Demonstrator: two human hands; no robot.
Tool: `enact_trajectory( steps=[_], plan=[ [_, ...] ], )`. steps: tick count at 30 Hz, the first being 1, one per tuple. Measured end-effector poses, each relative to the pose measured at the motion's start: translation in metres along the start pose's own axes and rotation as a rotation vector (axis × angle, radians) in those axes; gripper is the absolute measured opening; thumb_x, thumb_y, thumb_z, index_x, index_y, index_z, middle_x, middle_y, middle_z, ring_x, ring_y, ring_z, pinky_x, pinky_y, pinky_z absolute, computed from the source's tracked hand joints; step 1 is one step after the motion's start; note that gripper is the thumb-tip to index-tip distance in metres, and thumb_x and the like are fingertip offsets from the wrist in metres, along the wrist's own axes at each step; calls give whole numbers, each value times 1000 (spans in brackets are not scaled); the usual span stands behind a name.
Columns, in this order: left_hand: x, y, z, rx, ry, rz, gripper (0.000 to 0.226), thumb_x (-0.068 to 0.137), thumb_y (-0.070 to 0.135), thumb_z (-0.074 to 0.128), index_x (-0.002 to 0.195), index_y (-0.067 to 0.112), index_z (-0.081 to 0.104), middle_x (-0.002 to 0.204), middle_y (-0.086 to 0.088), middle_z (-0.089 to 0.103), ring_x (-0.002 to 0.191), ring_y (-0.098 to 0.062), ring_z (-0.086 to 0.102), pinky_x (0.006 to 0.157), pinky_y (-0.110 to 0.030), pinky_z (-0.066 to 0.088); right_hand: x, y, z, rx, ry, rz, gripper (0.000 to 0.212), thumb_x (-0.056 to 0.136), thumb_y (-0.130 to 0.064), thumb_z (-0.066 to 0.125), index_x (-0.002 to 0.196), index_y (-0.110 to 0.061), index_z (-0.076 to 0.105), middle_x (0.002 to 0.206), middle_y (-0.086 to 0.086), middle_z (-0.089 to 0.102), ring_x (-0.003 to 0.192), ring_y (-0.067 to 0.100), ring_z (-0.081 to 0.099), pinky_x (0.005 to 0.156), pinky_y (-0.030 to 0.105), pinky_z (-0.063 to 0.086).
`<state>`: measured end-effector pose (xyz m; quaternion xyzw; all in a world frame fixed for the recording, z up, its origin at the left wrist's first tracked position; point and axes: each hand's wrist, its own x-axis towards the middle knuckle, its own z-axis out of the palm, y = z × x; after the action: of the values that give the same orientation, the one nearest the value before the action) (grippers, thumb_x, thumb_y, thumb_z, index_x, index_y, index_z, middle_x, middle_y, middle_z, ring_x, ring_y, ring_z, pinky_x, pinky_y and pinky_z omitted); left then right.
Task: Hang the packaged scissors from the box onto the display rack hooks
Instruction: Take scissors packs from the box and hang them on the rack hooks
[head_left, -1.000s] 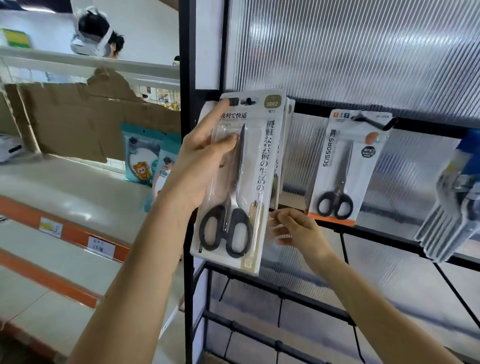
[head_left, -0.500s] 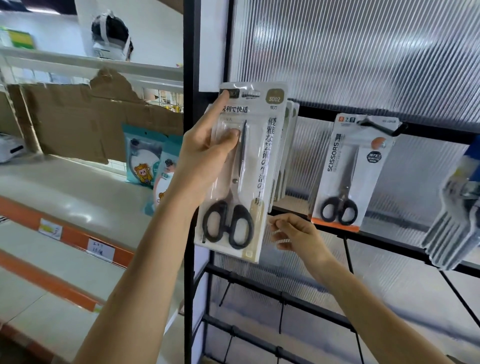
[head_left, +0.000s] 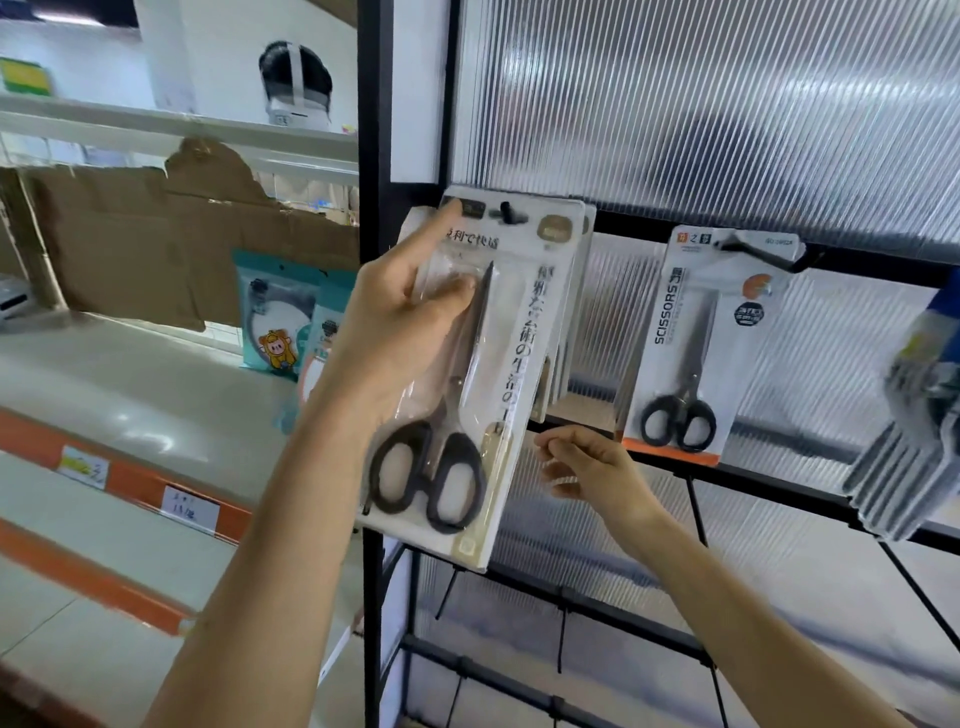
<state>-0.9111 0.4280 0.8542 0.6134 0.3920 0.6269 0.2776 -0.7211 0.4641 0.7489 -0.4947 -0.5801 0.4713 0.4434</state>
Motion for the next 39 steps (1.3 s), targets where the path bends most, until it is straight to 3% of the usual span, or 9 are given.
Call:
enact_trajectory(
  steps=[3, 9, 11, 15, 19, 24, 31, 34, 39],
  plan=[
    [8, -11, 6, 40, -9, 4, 55, 90, 10, 55, 138, 32, 38, 134, 12, 53, 115, -21, 56, 107, -47, 37, 2, 1, 1, 3, -4, 3, 23, 96, -10, 45, 87, -16, 66, 77, -5, 63, 64, 4, 60, 67, 23, 48],
    [38, -34, 35, 134, 76, 53, 53, 91, 12, 54, 139, 30, 38, 123, 28, 45, 80, -7, 55, 69, -11, 47, 5, 1, -3, -1, 6, 15, 27, 96, -8, 44, 83, -19, 65, 78, -4, 63, 65, 7, 60, 65, 22, 47],
    [48, -41, 47, 296, 126, 86, 52, 92, 15, 53, 140, 27, 37, 109, 21, 49, 88, -1, 52, 74, -7, 41, 6, 0, -8, -15, 31, 13, 26, 96, -8, 44, 84, -19, 64, 81, -2, 63, 71, 10, 59, 67, 24, 46],
    [52, -56, 59, 672, 205, 53, 54, 88, 24, 55, 139, 28, 37, 140, -9, 31, 126, -29, 29, 97, -25, 25, 11, 0, -22, -128, 188, -44, 17, 93, -11, 49, 93, -23, 61, 89, -7, 61, 90, 14, 57, 86, 31, 48],
    [15, -62, 77, 518, 255, 332, 41, 83, 24, 47, 122, 12, 56, 120, -9, 50, 107, -27, 50, 91, -22, 32, 0, -7, -39, -218, 219, -75, 17, 92, -12, 52, 99, -26, 59, 96, -16, 59, 100, 8, 56, 96, 28, 45],
    [-34, -49, 141, 260, -118, 398, 27, 86, 22, 48, 107, 12, 63, 94, 5, 62, 81, -10, 58, 70, -23, 49, -42, -16, -89, -291, 332, -186, 18, 90, -11, 54, 92, -27, 61, 93, -12, 64, 93, 9, 62, 88, 28, 49],
    [-94, 2, 284, 169, -646, 379, 30, 84, 24, 50, 110, 17, 63, 101, 2, 67, 89, -12, 61, 74, -19, 47, -150, 6, -226, -462, 698, -102, 19, 89, -2, 53, 100, -15, 61, 92, -2, 60, 75, 4, 56, 80, 31, 46],
    [-145, 26, 361, 145, -878, 390, 29, 89, 20, 54, 117, 19, 60, 108, 0, 66, 94, -16, 62, 77, -17, 45, -221, 26, -288, -458, 763, 35, 16, 91, -9, 53, 104, -12, 62, 96, 0, 62, 85, 13, 58, 86, 36, 46],
    [-255, 54, 491, 119, -1197, 279, 26, 92, 20, 51, 117, 20, 59, 109, -5, 66, 98, -21, 63, 84, -30, 49, -370, 76, -381, -538, 878, 376, 23, 93, -8, 49, 112, -6, 61, 84, -7, 54, 76, 6, 50, 66, 4, 38]
  ],
)
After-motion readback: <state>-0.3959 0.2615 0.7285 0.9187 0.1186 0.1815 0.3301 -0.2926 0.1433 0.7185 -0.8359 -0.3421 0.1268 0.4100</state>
